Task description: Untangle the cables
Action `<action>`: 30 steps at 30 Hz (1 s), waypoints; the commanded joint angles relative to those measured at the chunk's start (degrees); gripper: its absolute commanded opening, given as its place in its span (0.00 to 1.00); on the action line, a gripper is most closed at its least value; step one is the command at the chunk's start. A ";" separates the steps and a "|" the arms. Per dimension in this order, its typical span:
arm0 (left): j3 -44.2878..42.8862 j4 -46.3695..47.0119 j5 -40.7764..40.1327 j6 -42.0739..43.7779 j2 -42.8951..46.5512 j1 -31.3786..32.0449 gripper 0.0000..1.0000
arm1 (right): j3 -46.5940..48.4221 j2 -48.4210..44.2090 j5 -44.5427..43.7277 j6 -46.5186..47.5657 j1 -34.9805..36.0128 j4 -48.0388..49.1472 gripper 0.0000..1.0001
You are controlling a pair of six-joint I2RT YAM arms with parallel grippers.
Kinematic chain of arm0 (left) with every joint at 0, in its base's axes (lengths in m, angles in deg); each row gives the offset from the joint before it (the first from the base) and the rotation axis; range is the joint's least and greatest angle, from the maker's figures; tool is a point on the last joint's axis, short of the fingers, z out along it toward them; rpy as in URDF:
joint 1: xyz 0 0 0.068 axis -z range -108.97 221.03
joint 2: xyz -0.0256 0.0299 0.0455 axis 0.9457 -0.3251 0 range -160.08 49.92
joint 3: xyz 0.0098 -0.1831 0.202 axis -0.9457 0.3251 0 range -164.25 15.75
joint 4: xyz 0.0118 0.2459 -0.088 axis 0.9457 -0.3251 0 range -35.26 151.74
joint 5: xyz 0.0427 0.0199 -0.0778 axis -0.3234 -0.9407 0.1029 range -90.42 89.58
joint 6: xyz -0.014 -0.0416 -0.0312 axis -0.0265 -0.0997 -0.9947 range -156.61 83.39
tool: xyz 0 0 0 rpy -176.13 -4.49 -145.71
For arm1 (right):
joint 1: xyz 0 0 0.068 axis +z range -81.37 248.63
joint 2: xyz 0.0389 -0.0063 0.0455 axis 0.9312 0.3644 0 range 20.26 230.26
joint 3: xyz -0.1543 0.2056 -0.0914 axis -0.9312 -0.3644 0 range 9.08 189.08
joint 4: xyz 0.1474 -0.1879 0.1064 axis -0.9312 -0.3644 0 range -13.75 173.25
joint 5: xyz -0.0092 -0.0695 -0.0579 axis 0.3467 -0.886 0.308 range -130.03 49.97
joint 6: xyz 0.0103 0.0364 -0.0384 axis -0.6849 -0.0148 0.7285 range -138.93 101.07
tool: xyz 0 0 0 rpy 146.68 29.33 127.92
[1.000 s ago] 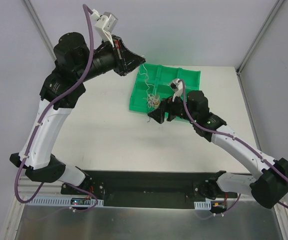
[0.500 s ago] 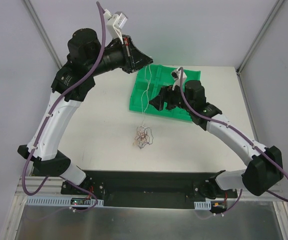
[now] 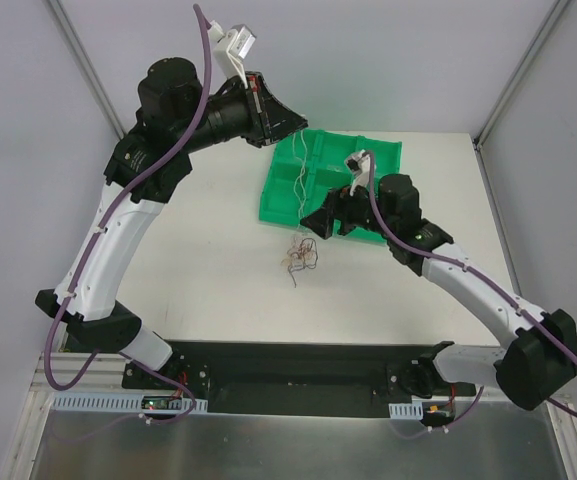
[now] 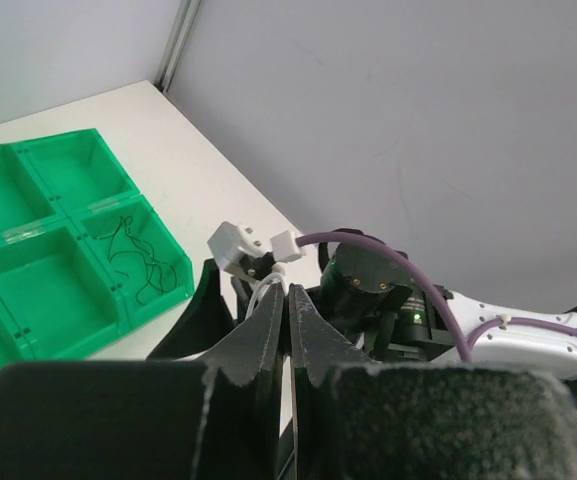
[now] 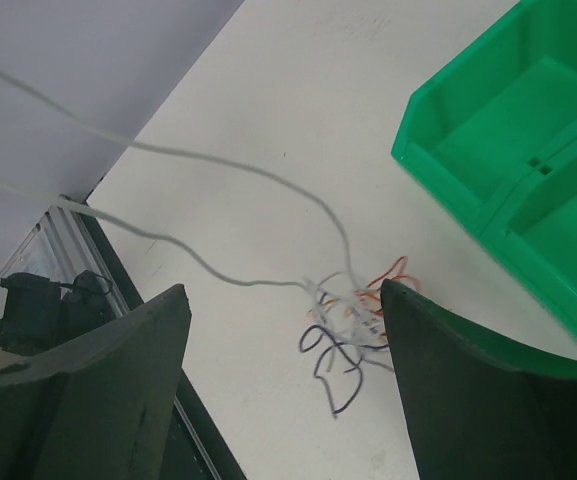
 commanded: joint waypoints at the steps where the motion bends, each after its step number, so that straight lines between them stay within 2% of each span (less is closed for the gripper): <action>1: -0.52 2.83 1.44 -1.85 2.01 0.41 0.00 | 2.14 4.08 4.47 -0.61 0.08 6.44 0.80; 9: -4.82 3.88 6.89 -1.33 0.08 0.41 0.00 | 9.18 11.21 3.31 -0.08 -0.10 5.31 0.80; 19: -5.01 3.88 6.54 1.57 -0.10 0.41 0.00 | -1.27 1.03 3.85 -0.26 -2.56 2.67 0.81; 24: -4.92 3.97 7.50 1.75 -0.10 0.41 0.00 | -1.01 2.24 7.71 -0.87 -2.30 3.98 0.81; 30: -3.95 3.97 6.80 2.10 0.78 0.41 0.00 | -1.80 1.64 7.37 -0.96 -1.77 3.99 0.80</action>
